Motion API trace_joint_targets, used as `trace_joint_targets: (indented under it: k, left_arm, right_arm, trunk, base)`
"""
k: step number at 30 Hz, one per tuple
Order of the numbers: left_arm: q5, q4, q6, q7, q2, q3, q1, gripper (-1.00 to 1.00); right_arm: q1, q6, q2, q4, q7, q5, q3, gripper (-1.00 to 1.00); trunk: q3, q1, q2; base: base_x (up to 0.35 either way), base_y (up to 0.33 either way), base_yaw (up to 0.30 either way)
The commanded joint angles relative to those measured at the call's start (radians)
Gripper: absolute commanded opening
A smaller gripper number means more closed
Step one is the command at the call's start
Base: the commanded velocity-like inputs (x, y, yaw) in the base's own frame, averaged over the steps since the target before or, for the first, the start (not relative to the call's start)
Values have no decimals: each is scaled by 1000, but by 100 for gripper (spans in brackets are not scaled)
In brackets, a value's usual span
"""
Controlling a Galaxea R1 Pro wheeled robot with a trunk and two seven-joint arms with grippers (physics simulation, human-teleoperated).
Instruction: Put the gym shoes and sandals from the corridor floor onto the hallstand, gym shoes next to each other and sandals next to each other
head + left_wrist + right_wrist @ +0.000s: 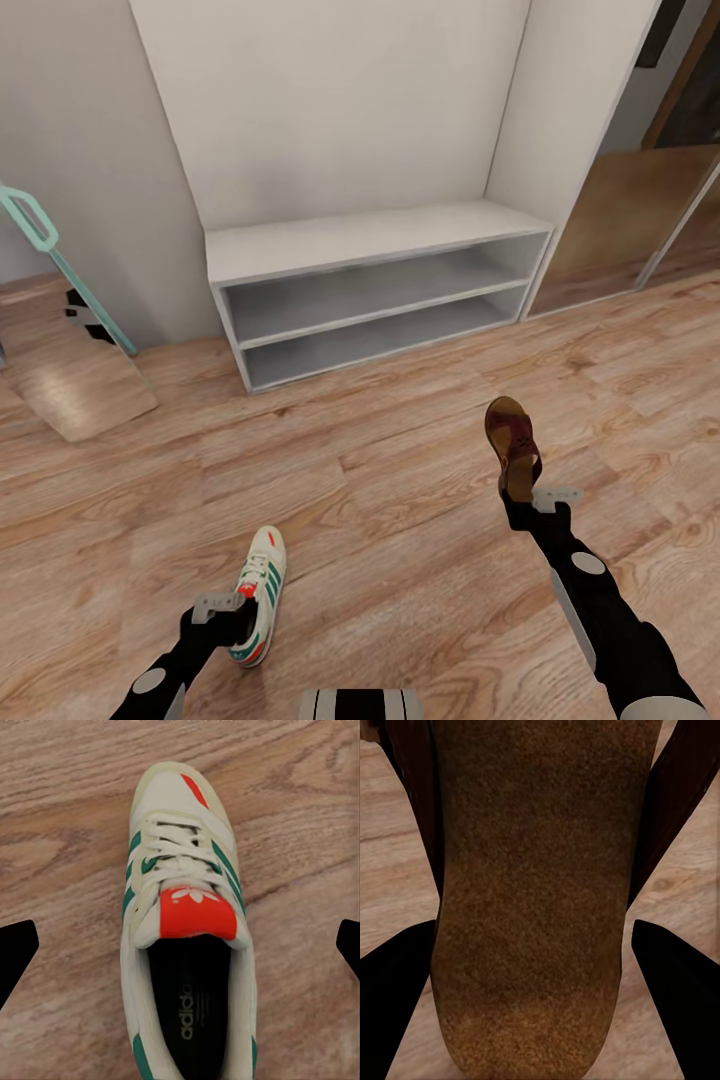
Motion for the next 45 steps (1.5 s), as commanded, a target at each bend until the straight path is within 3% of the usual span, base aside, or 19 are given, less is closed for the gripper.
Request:
trace_joint_targets:
  k: [1, 10, 45]
  left_arm:
    - [-8, 0, -5, -7, -1, 9, -1, 100]
    - [-8, 2, -56, -6, -1, 10, 1, 100]
    - [-13, 6, -79, 4, -3, 6, 1, 100]
  right_arm:
    - [0, 5, 1, -2, 5, 4, -2, -100]
    - [0, 5, 1, -2, 5, 4, -2, -100]
    - [0, 4, 0, -3, 5, 4, -5, -100]
  trunk:
    - [-1, 0, 0]
    - [-1, 0, 0]
    - [-190, 16, -8]
  base:
    - [23, -21, 0]
    - [5, -5, 0]
    - [0, 0, 0]
